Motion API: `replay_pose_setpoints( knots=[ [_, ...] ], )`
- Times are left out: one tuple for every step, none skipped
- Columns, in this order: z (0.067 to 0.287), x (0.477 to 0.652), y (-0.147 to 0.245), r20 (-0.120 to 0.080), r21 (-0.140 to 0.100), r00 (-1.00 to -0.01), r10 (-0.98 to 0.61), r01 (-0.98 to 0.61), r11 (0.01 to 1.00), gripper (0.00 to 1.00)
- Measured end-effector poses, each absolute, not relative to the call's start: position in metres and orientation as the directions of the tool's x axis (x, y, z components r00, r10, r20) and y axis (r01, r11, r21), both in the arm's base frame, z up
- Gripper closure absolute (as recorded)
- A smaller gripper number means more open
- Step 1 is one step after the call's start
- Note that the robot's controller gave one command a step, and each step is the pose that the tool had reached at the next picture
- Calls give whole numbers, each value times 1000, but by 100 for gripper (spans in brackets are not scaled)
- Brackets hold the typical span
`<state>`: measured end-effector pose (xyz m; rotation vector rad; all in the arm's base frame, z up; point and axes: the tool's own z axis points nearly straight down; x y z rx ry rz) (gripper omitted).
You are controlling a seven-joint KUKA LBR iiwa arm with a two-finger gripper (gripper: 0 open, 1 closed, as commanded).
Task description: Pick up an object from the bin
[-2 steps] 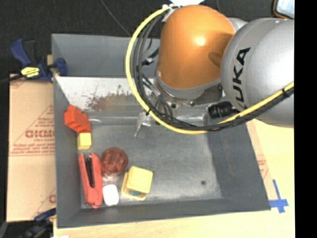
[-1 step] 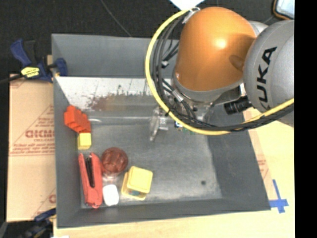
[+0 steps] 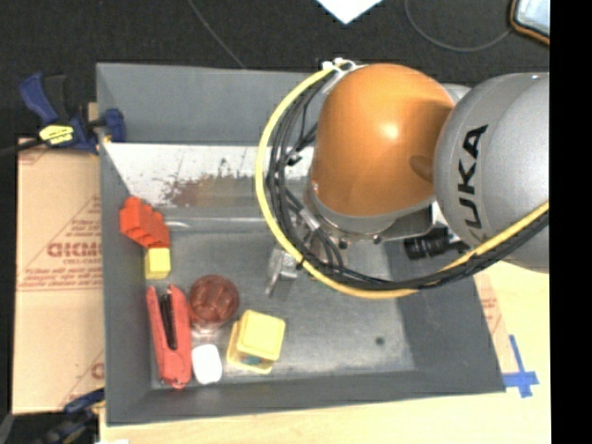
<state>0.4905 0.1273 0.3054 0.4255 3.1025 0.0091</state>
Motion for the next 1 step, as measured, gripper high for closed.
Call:
replay_pose_setpoints(
  knots=[
    [282, 521, 142, -19, 4, -993, 113, 112, 994, 100]
  ],
)
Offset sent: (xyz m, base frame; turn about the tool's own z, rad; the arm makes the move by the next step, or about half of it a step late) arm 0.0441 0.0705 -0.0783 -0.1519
